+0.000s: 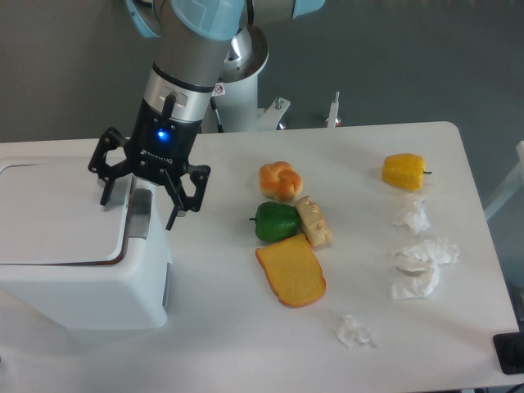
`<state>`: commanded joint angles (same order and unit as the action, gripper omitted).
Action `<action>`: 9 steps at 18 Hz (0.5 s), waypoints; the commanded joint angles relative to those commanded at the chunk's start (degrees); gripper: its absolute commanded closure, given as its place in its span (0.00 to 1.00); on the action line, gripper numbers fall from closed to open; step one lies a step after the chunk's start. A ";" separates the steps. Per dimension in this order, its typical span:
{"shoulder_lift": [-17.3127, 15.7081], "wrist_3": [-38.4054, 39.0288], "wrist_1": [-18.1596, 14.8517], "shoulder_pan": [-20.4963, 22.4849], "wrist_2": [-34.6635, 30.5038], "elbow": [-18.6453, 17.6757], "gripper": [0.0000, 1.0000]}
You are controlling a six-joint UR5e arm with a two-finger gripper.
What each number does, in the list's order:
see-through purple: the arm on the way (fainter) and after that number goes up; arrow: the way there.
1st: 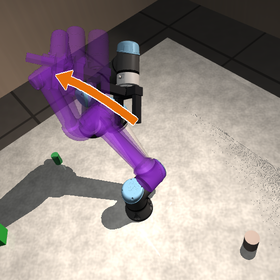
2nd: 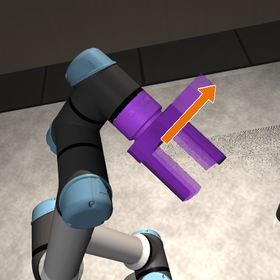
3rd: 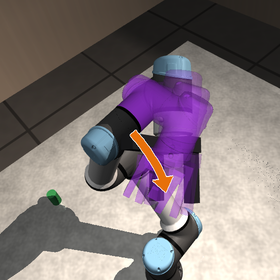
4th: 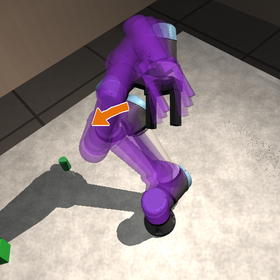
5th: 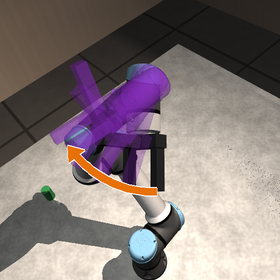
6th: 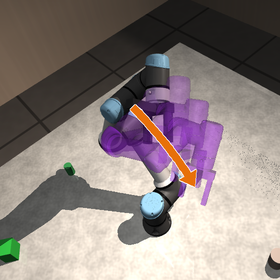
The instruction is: Close the trash can
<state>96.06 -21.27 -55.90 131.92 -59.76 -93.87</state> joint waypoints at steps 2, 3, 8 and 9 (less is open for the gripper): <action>0.00 0.26 0.00 0.18 -0.35 0.09 0.00; 0.00 0.35 0.09 0.26 -0.44 0.09 0.00; 0.17 0.35 0.09 0.26 -0.70 0.00 0.00; 0.35 0.35 0.09 0.26 -0.70 0.00 0.00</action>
<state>96.41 -20.92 -55.81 132.19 -60.47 -93.87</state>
